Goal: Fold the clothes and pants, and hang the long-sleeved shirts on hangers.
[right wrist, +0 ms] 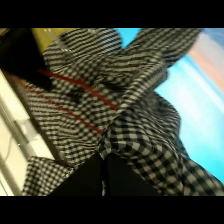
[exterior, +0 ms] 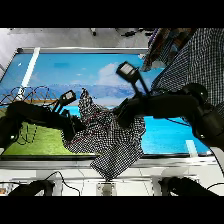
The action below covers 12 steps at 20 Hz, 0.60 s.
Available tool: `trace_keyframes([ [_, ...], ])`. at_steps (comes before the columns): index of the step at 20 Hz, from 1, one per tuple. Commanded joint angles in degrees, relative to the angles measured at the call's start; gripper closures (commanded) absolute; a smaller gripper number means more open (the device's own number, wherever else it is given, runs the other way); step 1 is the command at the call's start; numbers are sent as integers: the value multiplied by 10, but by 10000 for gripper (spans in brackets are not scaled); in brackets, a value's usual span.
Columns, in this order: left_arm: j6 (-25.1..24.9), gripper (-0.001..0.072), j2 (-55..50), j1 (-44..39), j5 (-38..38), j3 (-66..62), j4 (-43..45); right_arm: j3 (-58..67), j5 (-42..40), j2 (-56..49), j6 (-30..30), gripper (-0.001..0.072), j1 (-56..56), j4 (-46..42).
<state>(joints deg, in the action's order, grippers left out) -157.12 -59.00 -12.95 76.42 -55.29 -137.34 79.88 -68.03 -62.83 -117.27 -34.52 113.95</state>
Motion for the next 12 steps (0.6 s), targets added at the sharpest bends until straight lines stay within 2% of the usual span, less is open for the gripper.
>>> trace_keyframes([
  [1,-86,681,-17,-9,-52,-1,-48,0,-18,2,-8,678,-46,8],
  [4,-115,681,-17,-9,-62,-1,-67,0,-20,2,-9,678,-64,9],
  [7,-118,681,-18,-9,-60,-1,-76,0,-20,2,-26,676,-84,-6],
  [8,-118,681,-18,-9,-57,-1,-76,0,-20,3,-33,641,-84,-27],
  [9,-118,681,-18,-9,-54,-1,-76,0,-21,8,-33,499,-80,-53],
  [10,-118,681,-18,-9,-51,-1,-76,0,-23,20,-35,387,-76,-81],
  [11,-119,681,-18,-9,-49,-1,-76,0,-21,39,-42,348,-73,-113],
  [12,-124,681,-18,-9,-49,-1,-76,0,-18,62,-57,348,-73,-150],
])
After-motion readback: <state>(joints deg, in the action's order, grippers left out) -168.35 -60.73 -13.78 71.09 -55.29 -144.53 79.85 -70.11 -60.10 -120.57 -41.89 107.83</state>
